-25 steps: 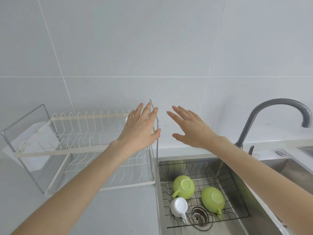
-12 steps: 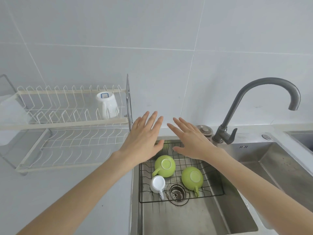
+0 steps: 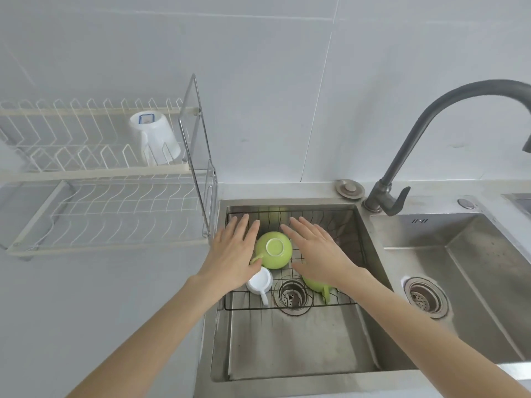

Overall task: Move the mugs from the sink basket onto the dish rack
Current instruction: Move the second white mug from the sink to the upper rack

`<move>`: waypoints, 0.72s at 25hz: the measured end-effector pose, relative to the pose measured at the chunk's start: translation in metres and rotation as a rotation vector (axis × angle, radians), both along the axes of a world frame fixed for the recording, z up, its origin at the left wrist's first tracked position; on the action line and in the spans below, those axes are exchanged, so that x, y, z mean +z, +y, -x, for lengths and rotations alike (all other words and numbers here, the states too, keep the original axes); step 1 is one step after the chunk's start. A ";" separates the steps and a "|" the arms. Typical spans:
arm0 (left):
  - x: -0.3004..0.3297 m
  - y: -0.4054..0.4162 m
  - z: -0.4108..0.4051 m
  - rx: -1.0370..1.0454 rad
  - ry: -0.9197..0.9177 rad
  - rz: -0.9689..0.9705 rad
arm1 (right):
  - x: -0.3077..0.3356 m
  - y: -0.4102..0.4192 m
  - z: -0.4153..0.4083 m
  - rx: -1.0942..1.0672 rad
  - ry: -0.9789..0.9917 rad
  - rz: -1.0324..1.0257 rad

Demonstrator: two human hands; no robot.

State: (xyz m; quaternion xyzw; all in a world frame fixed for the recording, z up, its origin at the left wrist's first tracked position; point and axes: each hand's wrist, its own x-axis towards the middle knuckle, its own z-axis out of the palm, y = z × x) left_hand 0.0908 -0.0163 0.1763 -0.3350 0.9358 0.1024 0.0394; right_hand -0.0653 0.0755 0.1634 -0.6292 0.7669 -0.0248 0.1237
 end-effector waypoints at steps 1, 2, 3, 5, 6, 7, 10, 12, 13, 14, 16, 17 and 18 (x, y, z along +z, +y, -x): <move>-0.009 0.001 0.001 0.012 -0.006 -0.026 | -0.008 0.000 0.001 -0.001 -0.019 -0.018; -0.017 0.002 0.002 0.024 -0.012 -0.053 | -0.016 0.000 0.002 -0.003 -0.039 -0.034; -0.026 0.003 0.004 0.037 -0.019 -0.082 | -0.024 0.000 0.003 -0.005 -0.059 -0.049; -0.044 0.005 0.007 0.063 -0.037 -0.147 | -0.039 -0.001 0.005 -0.008 -0.089 -0.077; -0.055 0.004 0.008 0.080 -0.042 -0.184 | -0.048 -0.003 0.006 -0.010 -0.107 -0.098; -0.067 0.004 0.009 0.098 -0.044 -0.220 | -0.056 -0.005 0.007 -0.013 -0.126 -0.121; -0.097 0.004 0.012 0.144 -0.056 -0.314 | -0.080 -0.010 0.006 -0.019 -0.180 -0.186; -0.113 0.003 0.014 0.176 -0.080 -0.351 | -0.096 -0.015 0.006 -0.022 -0.218 -0.234; -0.119 0.002 0.014 0.190 -0.087 -0.360 | -0.104 -0.018 0.006 -0.025 -0.239 -0.260; -0.127 0.000 0.014 0.204 -0.091 -0.369 | -0.112 -0.021 0.006 -0.029 -0.264 -0.285; -0.140 -0.004 0.017 0.248 -0.092 -0.407 | -0.127 -0.027 0.005 -0.042 -0.318 -0.312; -0.147 -0.006 0.019 0.277 -0.085 -0.440 | -0.133 -0.030 0.004 -0.054 -0.347 -0.320; -0.153 -0.007 0.022 0.309 -0.074 -0.477 | -0.139 -0.032 0.002 -0.070 -0.376 -0.326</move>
